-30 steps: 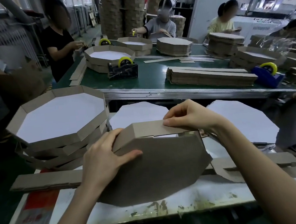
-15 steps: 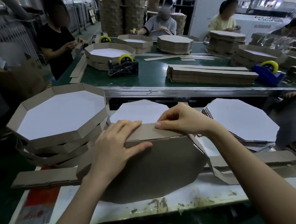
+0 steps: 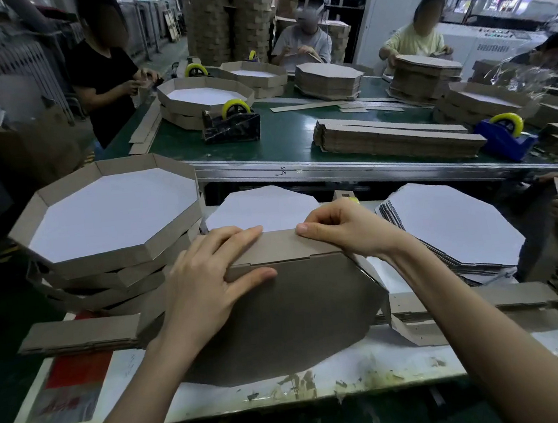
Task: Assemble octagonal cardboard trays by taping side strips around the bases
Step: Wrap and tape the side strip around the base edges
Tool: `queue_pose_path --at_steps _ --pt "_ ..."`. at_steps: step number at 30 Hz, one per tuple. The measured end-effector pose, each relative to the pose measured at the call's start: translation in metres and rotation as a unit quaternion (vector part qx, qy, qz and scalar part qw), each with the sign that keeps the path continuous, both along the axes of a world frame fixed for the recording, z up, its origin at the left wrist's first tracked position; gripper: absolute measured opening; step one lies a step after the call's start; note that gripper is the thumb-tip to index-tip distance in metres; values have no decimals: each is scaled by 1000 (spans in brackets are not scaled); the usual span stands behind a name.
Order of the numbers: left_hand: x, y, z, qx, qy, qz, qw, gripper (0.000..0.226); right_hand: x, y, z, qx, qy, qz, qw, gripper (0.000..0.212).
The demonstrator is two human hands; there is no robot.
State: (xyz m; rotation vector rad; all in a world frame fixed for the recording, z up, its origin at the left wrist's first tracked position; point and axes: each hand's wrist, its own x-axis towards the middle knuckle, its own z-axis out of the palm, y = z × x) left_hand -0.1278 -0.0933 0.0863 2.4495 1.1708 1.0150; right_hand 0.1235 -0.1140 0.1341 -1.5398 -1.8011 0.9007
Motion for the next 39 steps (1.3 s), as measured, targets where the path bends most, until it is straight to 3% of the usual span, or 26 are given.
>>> queue_pose_path --at_steps 9,15,28,34,36,39 --pt "2 3 2 20 23 -34 999 49 3 -3 -5 19 -7 -1 1000 26" --pt "-3 5 4 8 60 -60 996 52 -5 2 -2 43 -15 -3 999 40" --pt "0 -3 7 6 21 -48 999 36 2 2 -13 28 -7 5 1000 38" --pt "11 -6 22 23 95 -81 992 39 4 4 -12 10 -13 11 1000 44" --pt "14 -6 26 2 75 -91 993 38 14 7 -11 0 -3 -20 1000 41" --pt "15 -4 27 -19 43 -98 994 31 42 22 -21 22 67 -187 980 27"
